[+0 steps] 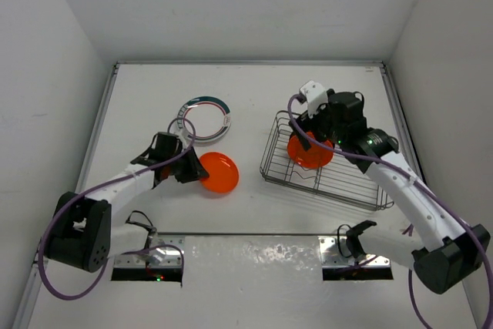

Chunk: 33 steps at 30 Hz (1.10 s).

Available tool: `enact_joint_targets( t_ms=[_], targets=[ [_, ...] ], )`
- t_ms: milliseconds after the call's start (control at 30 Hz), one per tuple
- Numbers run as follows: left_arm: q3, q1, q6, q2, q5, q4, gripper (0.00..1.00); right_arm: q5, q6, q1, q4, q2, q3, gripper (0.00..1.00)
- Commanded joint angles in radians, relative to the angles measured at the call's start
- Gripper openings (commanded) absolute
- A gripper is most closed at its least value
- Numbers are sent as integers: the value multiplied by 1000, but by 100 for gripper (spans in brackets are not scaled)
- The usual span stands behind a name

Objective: Unload the plates from the dish rack

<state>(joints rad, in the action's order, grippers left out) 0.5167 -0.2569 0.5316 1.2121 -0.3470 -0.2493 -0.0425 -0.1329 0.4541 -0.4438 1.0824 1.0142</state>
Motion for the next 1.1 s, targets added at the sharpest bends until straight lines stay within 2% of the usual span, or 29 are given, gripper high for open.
enact_joint_targets(
  t_ms=[0, 33, 100, 133, 200, 233, 300, 333, 467, 533, 667, 967, 1067],
  targets=[
    [-3, -33, 34, 19, 19, 113, 31, -82, -235, -3, -136, 60, 27, 99],
    [-10, -39, 47, 26, 23, 114, 48, -91, -261, -5, -139, 100, 26, 99],
    [-26, -54, 56, 32, 58, 102, 63, -89, -318, -14, -151, 143, 37, 97],
    [-27, -58, 62, 29, 71, 94, 79, -85, -326, -20, -153, 181, 41, 92],
    [-26, -64, 62, 5, 108, 56, 94, -91, -341, -28, -154, 218, 63, 85],
    [-20, -65, 61, -12, 118, 39, 100, -109, -343, -28, -150, 241, 69, 75],
    [5, -74, 56, -77, 164, -31, 100, -134, -364, -26, -107, 252, 66, 70],
    [34, -80, 44, -103, 199, -60, 100, -145, -384, -28, -96, 258, 58, 62],
    [112, -91, 16, -233, 240, -177, 100, -139, -410, -26, -70, 274, 58, 50],
    [144, -91, -1, -256, 249, -234, 100, -122, -409, -28, -73, 277, 61, 47],
    [226, -91, -28, -287, 252, -295, 100, -100, -412, -26, -76, 295, 61, 34],
    [276, -93, -62, -298, 235, -331, 100, -109, -427, -28, -104, 324, 55, 33],
    [276, -93, -68, -295, 230, -332, 100, -103, -439, -28, -125, 347, 67, 20]
  ],
)
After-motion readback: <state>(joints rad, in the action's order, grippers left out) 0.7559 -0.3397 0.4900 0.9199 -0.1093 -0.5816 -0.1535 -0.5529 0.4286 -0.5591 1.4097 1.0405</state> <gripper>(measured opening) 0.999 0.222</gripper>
